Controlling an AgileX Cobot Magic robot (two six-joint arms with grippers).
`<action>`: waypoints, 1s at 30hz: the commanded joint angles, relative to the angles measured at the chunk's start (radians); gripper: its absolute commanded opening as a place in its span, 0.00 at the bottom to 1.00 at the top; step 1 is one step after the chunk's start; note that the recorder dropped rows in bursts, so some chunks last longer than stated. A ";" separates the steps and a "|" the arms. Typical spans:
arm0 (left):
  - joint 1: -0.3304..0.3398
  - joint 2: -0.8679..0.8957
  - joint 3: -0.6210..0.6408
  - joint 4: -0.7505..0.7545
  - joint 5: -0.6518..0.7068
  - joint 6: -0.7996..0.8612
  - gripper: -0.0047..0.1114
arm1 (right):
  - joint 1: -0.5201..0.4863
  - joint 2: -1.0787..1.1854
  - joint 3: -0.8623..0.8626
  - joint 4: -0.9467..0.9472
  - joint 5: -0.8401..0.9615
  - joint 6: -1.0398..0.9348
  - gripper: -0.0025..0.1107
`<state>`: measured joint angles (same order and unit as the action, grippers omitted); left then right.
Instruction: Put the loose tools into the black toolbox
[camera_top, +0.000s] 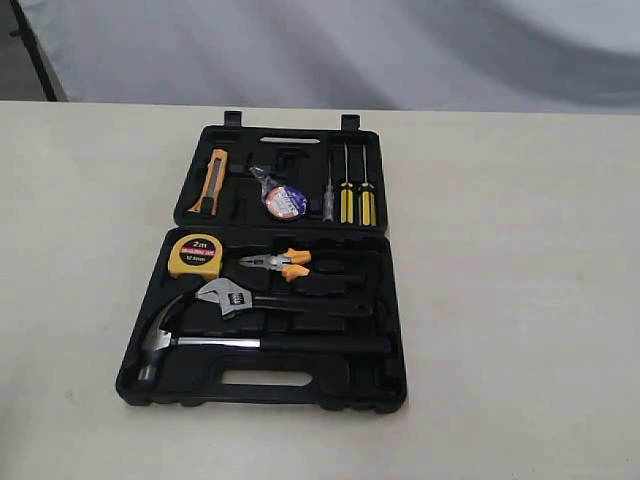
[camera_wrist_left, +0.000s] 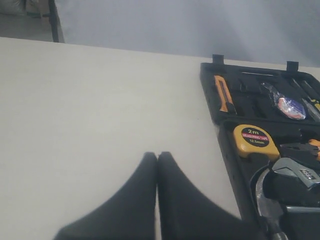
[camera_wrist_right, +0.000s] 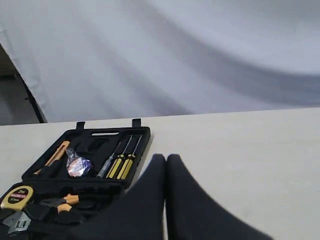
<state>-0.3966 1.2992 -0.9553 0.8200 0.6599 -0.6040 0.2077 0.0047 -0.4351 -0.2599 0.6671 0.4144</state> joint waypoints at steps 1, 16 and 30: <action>0.003 -0.008 0.009 -0.014 -0.017 -0.010 0.05 | -0.007 -0.005 -0.005 -0.022 -0.010 0.001 0.02; 0.003 -0.008 0.009 -0.014 -0.017 -0.010 0.05 | -0.267 -0.005 0.054 0.134 -0.046 -0.181 0.02; 0.003 -0.008 0.009 -0.014 -0.017 -0.010 0.05 | -0.356 -0.005 0.155 0.207 -0.185 -0.329 0.02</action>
<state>-0.3966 1.2992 -0.9553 0.8200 0.6599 -0.6040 -0.1437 0.0050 -0.3359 -0.0682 0.5492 0.0977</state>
